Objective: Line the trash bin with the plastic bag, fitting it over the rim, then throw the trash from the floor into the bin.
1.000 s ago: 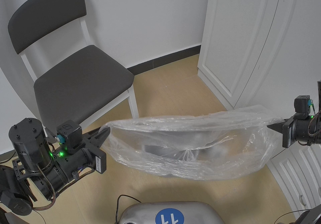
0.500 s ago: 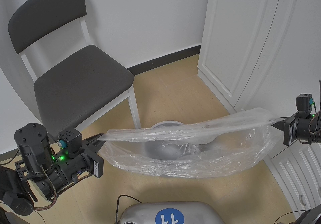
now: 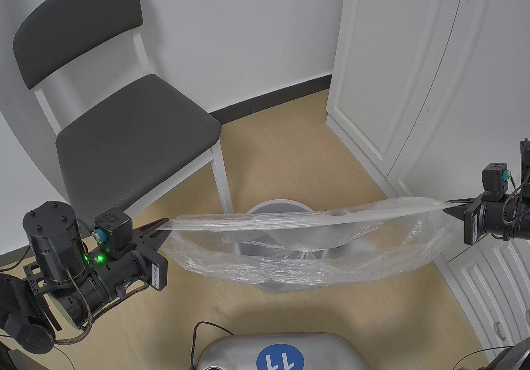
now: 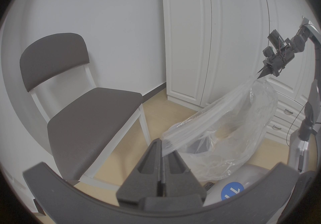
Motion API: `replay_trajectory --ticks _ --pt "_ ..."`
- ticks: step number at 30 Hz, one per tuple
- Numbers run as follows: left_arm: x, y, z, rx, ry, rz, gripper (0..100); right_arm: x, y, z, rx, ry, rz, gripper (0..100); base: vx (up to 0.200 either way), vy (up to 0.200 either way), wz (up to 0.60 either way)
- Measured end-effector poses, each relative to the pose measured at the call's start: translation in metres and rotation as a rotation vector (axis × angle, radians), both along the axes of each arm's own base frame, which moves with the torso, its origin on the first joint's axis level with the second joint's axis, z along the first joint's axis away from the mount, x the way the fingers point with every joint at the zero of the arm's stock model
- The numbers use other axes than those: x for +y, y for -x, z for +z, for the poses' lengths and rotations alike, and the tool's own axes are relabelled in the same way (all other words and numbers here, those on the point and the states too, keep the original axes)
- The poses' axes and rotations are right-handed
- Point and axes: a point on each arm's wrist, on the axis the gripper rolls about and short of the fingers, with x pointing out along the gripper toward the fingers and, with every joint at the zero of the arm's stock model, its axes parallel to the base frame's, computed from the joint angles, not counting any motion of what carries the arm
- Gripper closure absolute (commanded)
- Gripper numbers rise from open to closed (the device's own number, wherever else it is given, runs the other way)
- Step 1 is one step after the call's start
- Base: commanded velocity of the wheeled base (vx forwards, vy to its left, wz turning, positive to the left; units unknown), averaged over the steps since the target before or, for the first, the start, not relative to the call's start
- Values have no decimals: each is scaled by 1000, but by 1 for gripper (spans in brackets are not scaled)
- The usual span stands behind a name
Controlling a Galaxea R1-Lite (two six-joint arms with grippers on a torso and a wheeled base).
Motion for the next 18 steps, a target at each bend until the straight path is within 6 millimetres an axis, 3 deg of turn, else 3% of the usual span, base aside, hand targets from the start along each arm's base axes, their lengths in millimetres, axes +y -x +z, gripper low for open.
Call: replay_trajectory --ticks 18 --pt "15 2 10 -35 47 -41 100 -15 0 -11 -2 78 22 100 0 0 0"
